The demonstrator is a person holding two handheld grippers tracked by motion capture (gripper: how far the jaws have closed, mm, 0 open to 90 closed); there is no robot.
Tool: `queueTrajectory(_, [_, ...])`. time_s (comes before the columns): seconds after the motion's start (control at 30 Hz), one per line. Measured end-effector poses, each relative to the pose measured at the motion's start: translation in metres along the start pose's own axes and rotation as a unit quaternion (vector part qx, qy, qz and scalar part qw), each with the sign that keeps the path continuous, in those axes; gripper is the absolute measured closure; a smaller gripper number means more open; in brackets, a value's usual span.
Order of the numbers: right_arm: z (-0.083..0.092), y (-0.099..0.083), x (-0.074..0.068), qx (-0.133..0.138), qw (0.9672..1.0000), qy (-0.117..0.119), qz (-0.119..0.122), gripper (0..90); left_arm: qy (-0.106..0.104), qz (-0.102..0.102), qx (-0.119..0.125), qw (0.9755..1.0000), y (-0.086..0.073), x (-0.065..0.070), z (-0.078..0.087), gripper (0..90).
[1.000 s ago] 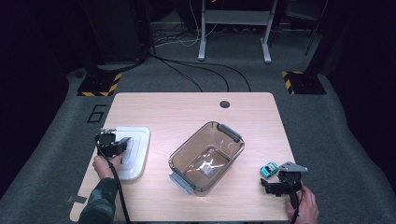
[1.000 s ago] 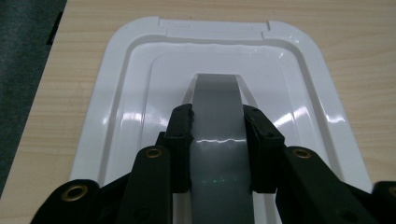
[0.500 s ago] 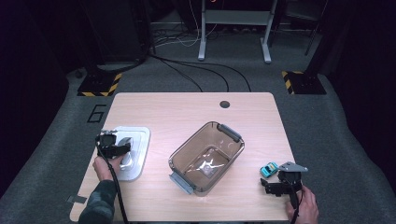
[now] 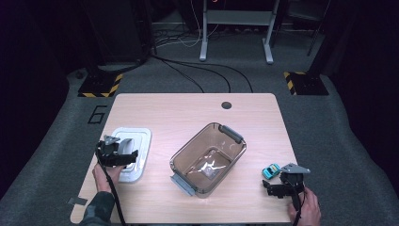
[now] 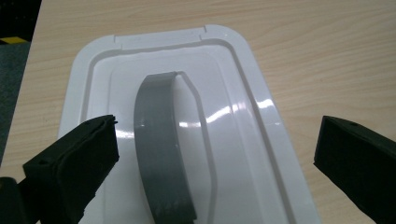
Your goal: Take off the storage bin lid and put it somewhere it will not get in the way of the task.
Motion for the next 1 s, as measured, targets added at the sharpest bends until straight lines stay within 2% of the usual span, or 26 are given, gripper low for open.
queueTrajectory(0.1, [0.000, 0.000, 0.000, 0.000, 1.0000, 0.000, 0.000, 0.0, -0.008, -0.014, 0.000, 0.9999, -0.006, 0.008, 0.004, 0.0])
queueTrajectory(0.27, [0.000, 0.000, 0.000, 0.000, 1.0000, 0.000, 0.000, 0.0, -0.029, -0.036, 0.015, 0.9988, -0.013, 0.024, 0.010, 0.0])
queueTrajectory(0.4, [0.000, 0.000, 0.000, 0.000, 1.0000, 0.000, 0.000, 0.0, -0.058, -0.067, 0.026, 0.9957, -0.019, 0.039, 0.015, 0.0])
queueTrajectory(0.47, [0.000, 0.000, 0.000, 0.000, 1.0000, 0.000, 0.000, 0.0, -0.060, -0.079, 0.028, 0.9947, -0.021, 0.047, 0.016, 0.0])
queueTrajectory(0.6, [0.000, 0.000, 0.000, 0.000, 1.0000, 0.000, 0.000, 0.0, -0.077, -0.101, 0.030, 0.9915, -0.027, 0.062, 0.017, 0.0])
queueTrajectory(0.8, [0.000, 0.000, 0.000, 0.000, 1.0000, 0.000, 0.000, 0.0, -0.091, -0.136, 0.016, 0.9864, -0.038, 0.080, 0.010, 0.0])
queueTrajectory(0.87, [0.000, 0.000, 0.000, 0.000, 1.0000, 0.000, 0.000, 0.0, -0.092, -0.139, 0.013, 0.9860, -0.039, 0.081, 0.009, 0.0])
queueTrajectory(1.0, [0.000, 0.000, 0.000, 0.000, 1.0000, 0.000, 0.000, 0.0, -0.105, -0.156, 0.009, 0.9822, -0.047, 0.089, 0.005, 0.0])
Point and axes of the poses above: each handheld gripper's, and its own axes: z roughly backward along the jaws, y roughly out of its top, x roughly to its right, the point moved 4 cm from there along -z, roughly forward along the jaws, and after that the axes turned 4 degrees about -x, right-handed, at the moved point
